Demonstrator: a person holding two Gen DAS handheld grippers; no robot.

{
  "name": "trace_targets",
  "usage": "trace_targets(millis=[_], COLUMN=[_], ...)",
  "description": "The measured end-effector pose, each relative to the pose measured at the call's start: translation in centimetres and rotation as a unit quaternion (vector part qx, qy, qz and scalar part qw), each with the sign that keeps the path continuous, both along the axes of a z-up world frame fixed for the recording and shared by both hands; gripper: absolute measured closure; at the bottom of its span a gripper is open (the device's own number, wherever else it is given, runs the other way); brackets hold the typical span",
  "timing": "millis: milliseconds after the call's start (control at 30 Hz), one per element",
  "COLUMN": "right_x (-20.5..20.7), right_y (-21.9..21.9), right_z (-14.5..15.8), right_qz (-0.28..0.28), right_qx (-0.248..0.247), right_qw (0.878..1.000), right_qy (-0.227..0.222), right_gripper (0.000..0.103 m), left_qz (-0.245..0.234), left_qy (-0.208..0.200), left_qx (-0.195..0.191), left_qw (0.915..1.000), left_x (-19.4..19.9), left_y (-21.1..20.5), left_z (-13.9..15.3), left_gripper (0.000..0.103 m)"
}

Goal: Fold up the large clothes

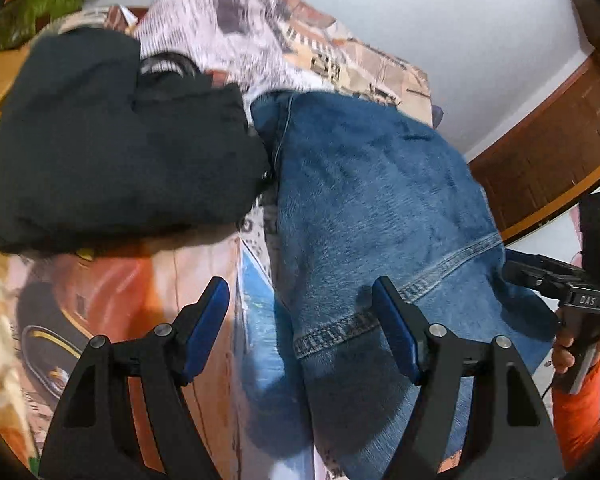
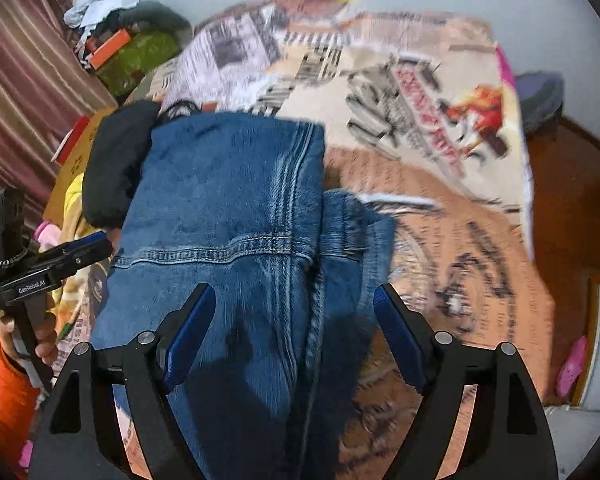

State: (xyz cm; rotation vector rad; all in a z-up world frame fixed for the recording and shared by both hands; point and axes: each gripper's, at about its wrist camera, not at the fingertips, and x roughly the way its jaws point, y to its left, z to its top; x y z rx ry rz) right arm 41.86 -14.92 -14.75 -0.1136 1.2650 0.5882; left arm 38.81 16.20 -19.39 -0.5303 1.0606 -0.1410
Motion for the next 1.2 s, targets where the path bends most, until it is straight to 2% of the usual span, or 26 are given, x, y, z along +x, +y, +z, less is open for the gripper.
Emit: trace_targets(millis=[133,200,367,467,533,733,833,1033,1133,1200], right_x=[1.0,1.1,1.2,1.6,1.7,2.6,3.2,3.0,2.7,2.7], right_y=[-0.3,-0.9,-2.7,-3.2,-2.8,-1.8,-1.8,-1.4,-1.5,-1.7], right_z=[-2.6,-2.9,-3.3,-3.6,-3.5,-3.5,-3.8,-3.8,-3.7,-3.6], right_qz=[-0.010,-0.015,-0.030,-0.039,-0.035,-0.029,-0.033,-0.033,-0.035,-0.038], right_qx=[-0.003,0.004,0.030,0.048,0.043,0.028,0.037,0.042,0.049,0.057], right_qw=[0.999,0.999,0.997,0.994,0.995,0.996,0.994,0.996,0.996,0.995], right_qy=[0.042,0.045,0.069,0.087,0.086,0.082,0.092,0.077,0.072,0.078], right_gripper=[0.024,0.024,0.021,0.020,0.020,0.018,0.013,0.012,0.017,0.026], left_qz=[-0.005,-0.007,-0.020,-0.016,-0.007,-0.006,-0.010,-0.024,-0.028,-0.029], left_qy=[0.000,0.003,0.024,0.039,0.054,0.068,0.073,0.067,0.059,0.052], left_qx=[-0.012,-0.020,-0.074,-0.122,-0.163,-0.210,-0.219,-0.222,-0.213,-0.208], left_qw=[0.9999,0.9998,0.9968,0.9916,0.9851,0.9753,0.9730,0.9725,0.9750,0.9764], left_x=[0.5,0.9,2.1,2.4,2.6,3.0,3.8,3.8,3.5,3.2], left_y=[-0.3,-0.4,-0.8,-0.7,-0.3,-0.5,-0.9,-1.1,-1.4,-1.6], left_z=[-0.7,-0.9,-2.2,-3.1,-4.0,-5.3,-5.7,-6.1,-5.8,-5.3], left_gripper=[0.030,0.030,0.030,0.030,0.030,0.030,0.029,0.027,0.031,0.036])
